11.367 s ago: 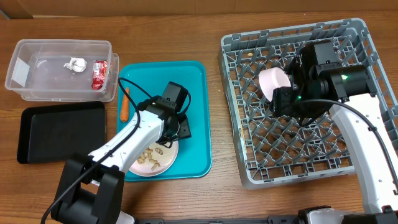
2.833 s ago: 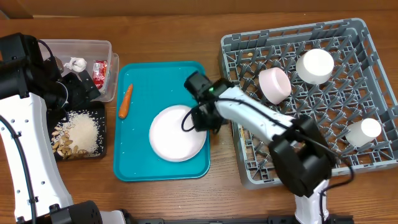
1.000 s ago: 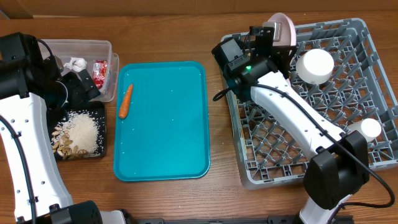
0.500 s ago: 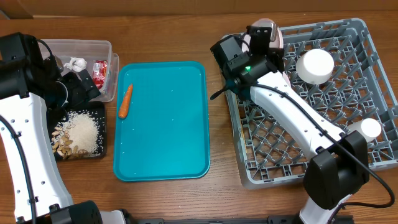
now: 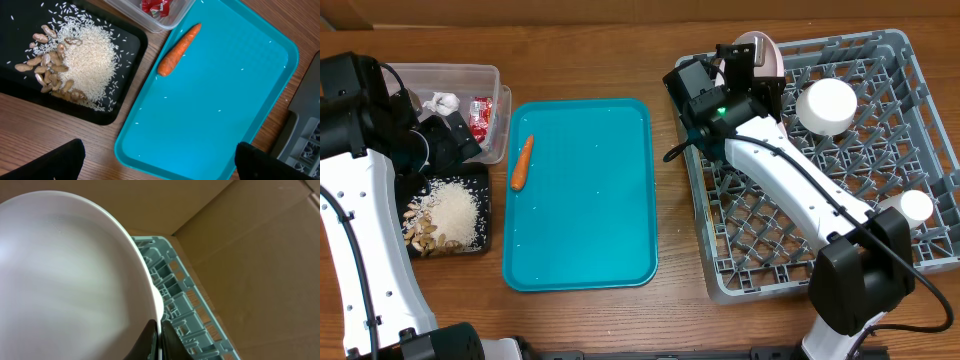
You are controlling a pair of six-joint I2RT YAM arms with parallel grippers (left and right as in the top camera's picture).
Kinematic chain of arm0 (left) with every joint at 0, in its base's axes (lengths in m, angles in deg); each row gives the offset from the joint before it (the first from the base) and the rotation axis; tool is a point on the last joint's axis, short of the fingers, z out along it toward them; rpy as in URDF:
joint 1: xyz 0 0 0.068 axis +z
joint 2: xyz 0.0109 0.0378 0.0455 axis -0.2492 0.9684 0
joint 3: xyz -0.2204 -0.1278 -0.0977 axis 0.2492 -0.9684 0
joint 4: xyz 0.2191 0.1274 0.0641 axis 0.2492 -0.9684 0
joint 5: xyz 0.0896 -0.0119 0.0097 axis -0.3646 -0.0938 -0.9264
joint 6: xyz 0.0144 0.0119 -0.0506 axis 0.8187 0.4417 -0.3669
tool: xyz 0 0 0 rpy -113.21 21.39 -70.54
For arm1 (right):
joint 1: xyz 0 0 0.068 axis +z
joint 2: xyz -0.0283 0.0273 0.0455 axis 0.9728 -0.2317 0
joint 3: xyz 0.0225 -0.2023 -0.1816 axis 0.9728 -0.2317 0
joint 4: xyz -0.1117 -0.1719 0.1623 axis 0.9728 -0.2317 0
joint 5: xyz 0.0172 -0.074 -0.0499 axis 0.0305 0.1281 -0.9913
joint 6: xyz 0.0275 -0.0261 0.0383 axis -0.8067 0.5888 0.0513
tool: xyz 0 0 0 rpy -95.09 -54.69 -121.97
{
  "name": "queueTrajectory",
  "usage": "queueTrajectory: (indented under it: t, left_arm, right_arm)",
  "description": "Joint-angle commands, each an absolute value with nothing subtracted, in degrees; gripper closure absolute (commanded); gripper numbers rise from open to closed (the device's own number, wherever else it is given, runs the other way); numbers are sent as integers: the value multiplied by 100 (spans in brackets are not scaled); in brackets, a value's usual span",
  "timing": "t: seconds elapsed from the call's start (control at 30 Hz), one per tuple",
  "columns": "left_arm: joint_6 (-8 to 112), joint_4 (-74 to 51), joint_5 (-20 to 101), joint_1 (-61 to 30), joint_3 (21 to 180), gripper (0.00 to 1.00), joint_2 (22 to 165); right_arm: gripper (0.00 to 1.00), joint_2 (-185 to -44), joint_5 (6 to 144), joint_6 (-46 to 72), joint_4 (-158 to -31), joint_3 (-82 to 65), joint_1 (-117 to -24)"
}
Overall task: Sort waste into correct bins and load items into the dishwasher
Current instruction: 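Stand the plate upright in the rack slot and release it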
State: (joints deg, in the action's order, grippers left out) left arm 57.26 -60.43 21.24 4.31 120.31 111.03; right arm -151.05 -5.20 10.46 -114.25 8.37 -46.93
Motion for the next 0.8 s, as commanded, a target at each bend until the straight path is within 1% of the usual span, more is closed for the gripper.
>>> queueTrajectory:
  t: [0.0, 0.1, 0.2, 0.33, 0.57, 0.73, 0.77]
  left_arm:
    - [5794, -6023, 2133, 425, 12012, 2, 11142]
    - [5796, -6023, 2133, 425, 12012, 2, 11142]
    - [5794, -6023, 2131, 425, 12012, 2, 11142]
    - [5796, -6025, 2131, 425, 12012, 2, 11142]
    - [5796, -6023, 2131, 425, 12012, 2, 11142]
    - [5794, -6023, 2131, 425, 12012, 2, 11142]
    - [5794, -6025, 2131, 425, 12012, 2, 11142]
  right_arm:
    - [96, -15171, -1062, 1145, -11281, 763, -4719]
    - [96, -15171, -1136, 1472, -11058, 763, -4732]
    - [96, -15171, -992, 1479, -11066, 763, -4704]
    - [96, -15195, -376, 1470, -11221, 734, -4660]
    - [96, -15370, -105, 1282, -11440, 645, -4625]
    - [96, -15374, 68, 1284, -11219, 647, -4077]
    - [95, -15374, 201, 1284, -11217, 647, -3924]
